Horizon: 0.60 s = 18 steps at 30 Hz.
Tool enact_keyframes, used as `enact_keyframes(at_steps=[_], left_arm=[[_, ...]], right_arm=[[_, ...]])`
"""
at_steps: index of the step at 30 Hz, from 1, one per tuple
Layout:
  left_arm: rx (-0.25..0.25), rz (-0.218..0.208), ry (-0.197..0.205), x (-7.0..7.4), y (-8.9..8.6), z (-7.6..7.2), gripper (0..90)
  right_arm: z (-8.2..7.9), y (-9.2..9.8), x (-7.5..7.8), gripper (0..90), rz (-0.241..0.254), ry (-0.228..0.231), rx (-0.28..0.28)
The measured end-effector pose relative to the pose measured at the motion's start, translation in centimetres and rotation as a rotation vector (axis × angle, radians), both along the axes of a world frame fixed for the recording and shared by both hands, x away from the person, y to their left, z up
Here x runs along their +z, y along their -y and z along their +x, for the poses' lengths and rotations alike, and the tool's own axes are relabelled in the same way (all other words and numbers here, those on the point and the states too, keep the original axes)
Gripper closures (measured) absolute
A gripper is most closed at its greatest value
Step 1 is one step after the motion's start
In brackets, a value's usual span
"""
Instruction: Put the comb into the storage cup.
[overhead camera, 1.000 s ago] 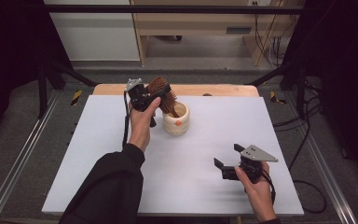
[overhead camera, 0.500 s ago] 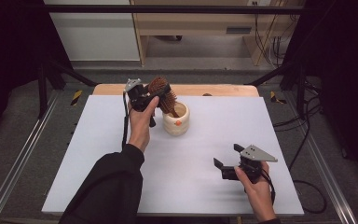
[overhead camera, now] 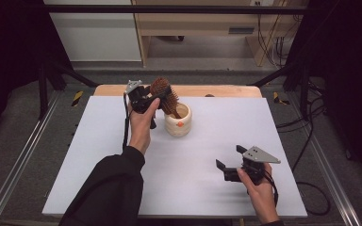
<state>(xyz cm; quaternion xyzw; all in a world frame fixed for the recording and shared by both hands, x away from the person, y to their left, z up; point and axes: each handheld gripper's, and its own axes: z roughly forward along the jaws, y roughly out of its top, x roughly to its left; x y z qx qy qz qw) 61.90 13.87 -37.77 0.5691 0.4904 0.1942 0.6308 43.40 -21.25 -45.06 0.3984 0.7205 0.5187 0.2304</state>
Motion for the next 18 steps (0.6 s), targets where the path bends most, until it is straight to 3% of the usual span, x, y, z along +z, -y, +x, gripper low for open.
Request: enact_keyframes(at_steps=[18], left_arm=[[0.000,0.022,0.009,-0.03,-0.26,-0.53,3.9]], right_arm=[[0.01,-0.13,-0.05,3.5,-0.007,0.000,0.004]])
